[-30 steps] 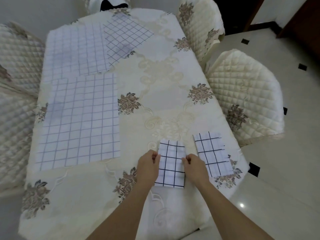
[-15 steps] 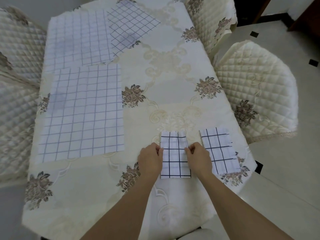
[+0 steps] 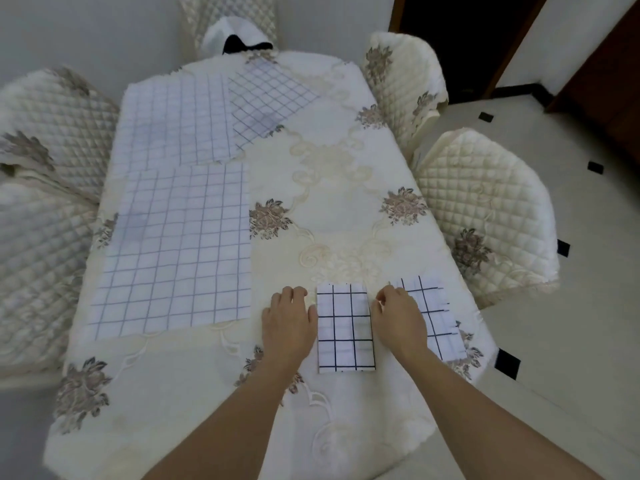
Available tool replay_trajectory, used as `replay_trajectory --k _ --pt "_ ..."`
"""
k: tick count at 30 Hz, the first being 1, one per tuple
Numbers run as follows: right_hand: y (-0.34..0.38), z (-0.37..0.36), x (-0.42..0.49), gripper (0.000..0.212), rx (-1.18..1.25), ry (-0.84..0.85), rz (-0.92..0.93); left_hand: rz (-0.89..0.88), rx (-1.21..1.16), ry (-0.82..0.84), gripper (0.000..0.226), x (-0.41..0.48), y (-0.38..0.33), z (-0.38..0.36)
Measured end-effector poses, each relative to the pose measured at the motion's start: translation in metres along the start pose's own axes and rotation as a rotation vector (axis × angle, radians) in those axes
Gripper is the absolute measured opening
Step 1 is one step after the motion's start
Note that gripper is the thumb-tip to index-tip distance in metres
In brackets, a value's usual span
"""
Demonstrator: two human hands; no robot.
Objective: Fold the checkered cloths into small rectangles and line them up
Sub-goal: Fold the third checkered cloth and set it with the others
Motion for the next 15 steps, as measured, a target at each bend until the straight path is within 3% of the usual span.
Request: replay_trajectory --k 5,9,15 --pt "0.045 0.036 0.012 0.028 -0.233 -0.135 0.339 -0.188 0.081 -0.116 0.048 0.024 -0.015 0.045" --pt "0.084 0.071 0.019 0.037 -0.267 -0.223 0.453 -0.249 0.103 -0.204 0.052 0.035 -0.030 0.090" --pt "0.132 0.118 0.023 0.043 -0.307 -0.326 0.589 -0.203 0.107 -0.306 0.055 0.047 -0.035 0.152"
Point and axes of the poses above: each hand's wrist, its own x-axis towards the middle knuckle, its own z-axis out of the back of the hand, y = z × x, the point moved 6 cm from there along x, towards the middle knuckle, and after that the axes turned 4 degrees about z, right-handed, at the moved point
